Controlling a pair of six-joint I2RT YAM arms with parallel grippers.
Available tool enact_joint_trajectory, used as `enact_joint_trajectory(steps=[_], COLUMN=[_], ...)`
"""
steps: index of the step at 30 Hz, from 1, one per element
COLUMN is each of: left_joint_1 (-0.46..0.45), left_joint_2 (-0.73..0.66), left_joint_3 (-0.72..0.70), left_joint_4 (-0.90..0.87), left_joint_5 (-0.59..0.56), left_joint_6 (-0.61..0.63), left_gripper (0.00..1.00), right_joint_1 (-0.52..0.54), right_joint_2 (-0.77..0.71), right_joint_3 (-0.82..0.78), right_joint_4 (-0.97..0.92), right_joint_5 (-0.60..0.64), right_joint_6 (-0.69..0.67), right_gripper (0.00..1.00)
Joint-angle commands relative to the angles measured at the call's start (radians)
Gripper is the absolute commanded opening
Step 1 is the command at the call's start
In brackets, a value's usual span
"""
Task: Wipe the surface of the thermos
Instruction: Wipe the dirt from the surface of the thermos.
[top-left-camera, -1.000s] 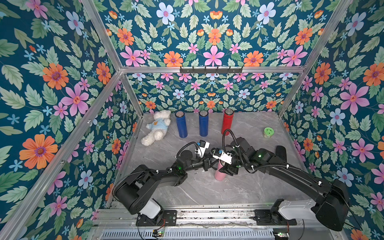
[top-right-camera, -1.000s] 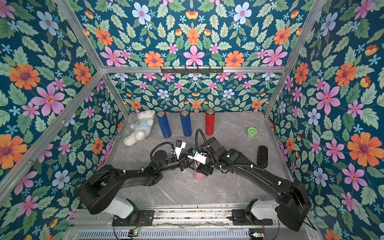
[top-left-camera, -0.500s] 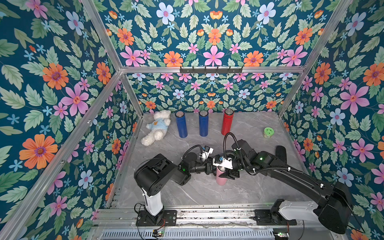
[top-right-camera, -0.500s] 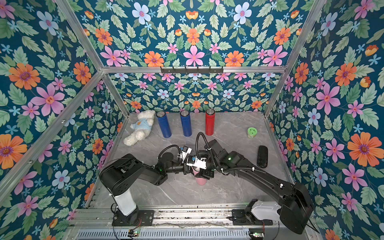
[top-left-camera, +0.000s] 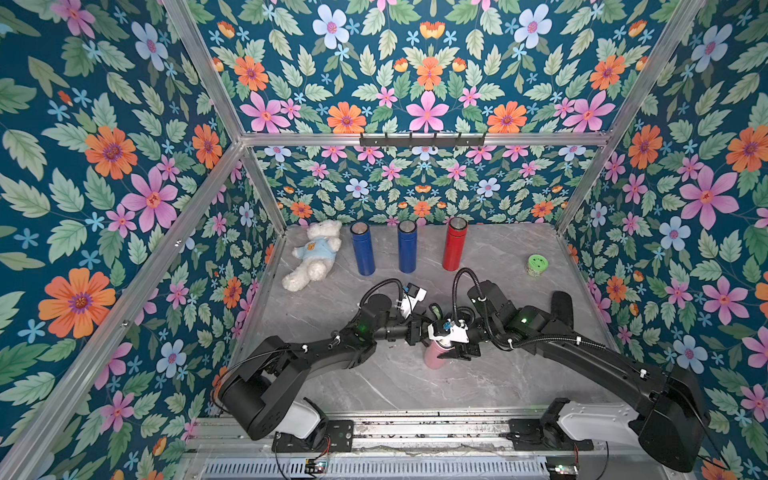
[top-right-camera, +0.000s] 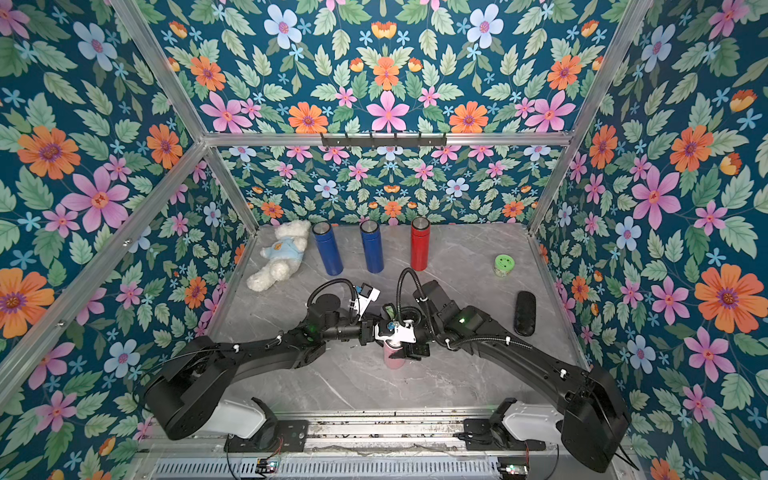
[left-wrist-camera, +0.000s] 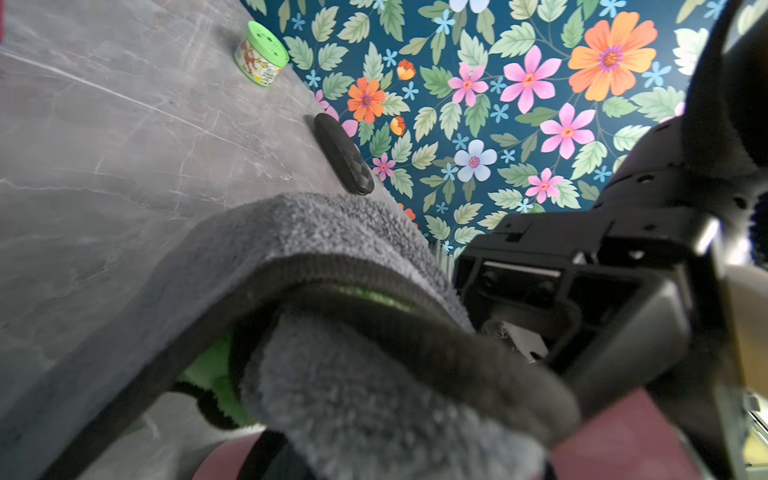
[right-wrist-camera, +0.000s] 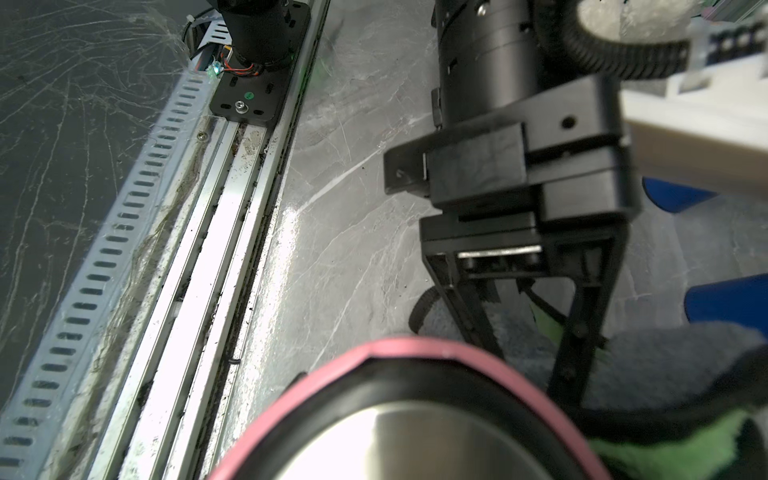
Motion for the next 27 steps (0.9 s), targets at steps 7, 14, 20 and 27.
enact_joint_trajectory(steps=[7,14,20,27], left_joint_1=[-0.009,-0.011,-0.009,-0.011], left_joint_2=[0.273,0.179,-0.021,0.092], left_joint_3=[-0.034,-0.005,-0.001,0.0], left_joint_4=[0.043,-0.149,-0.213,-0.095], left_joint_5=[0.116,0.071,0.123,0.185], left_joint_6=[0.04,0.13,0.111,0.074], left_gripper=[0.0,0.0,0.0,0.0], right_joint_1=[-0.03,-0.047,-0.05,-0.051], right_joint_2=[-0.015,-0.015,0.002,0.024], right_joint_3=[0.01,0.009,0.018,0.028], right_joint_4=[0.033,0.013,0.007,0.025], right_joint_5=[0.1,0.09,0.042,0.023], right_joint_6=[-0.087,-0.117,-0.174,-0.179], right_gripper=[0.0,0.0,0.0,0.0])
